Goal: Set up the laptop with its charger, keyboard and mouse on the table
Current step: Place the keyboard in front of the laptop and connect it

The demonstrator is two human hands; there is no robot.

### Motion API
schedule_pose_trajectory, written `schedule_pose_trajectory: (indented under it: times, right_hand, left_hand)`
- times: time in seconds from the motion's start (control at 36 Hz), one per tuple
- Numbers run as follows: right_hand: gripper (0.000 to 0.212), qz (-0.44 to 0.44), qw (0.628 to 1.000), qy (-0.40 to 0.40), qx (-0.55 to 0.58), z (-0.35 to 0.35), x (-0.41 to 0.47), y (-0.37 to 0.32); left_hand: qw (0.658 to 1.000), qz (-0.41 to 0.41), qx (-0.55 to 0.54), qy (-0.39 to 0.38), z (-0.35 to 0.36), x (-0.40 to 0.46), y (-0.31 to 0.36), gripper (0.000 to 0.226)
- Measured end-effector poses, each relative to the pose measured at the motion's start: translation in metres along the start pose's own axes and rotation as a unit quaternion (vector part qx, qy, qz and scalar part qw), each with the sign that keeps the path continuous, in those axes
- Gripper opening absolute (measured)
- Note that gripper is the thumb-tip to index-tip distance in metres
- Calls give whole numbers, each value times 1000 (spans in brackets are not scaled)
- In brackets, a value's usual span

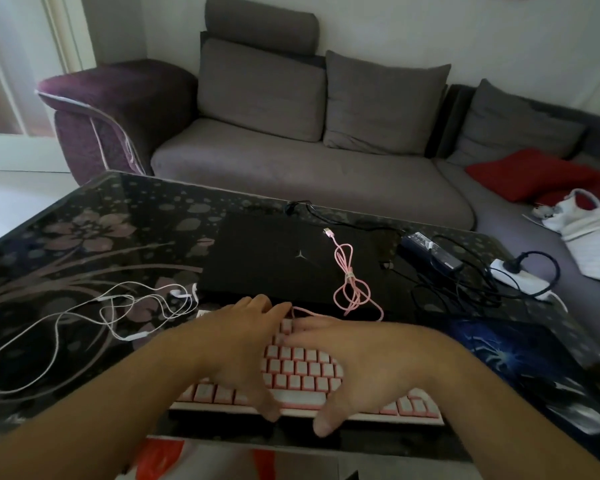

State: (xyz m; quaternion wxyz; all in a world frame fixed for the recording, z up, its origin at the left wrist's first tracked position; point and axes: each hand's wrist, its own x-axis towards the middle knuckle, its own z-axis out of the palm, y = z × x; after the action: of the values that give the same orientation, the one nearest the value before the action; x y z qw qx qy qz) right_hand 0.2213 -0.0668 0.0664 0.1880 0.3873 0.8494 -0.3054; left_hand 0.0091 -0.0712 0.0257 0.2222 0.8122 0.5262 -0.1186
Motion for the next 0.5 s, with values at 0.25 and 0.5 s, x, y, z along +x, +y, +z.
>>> schedule_pose_trajectory:
  times: [0.25, 0.5]
  right_hand:
    - [19, 304, 853, 388, 173, -46, 30, 57]
    - [4, 218, 856, 398, 248, -46, 85, 41]
  left_hand:
    - [958, -104, -222, 148, -21, 29, -24, 34]
    - [854, -139, -434, 251, -38, 43, -40, 13]
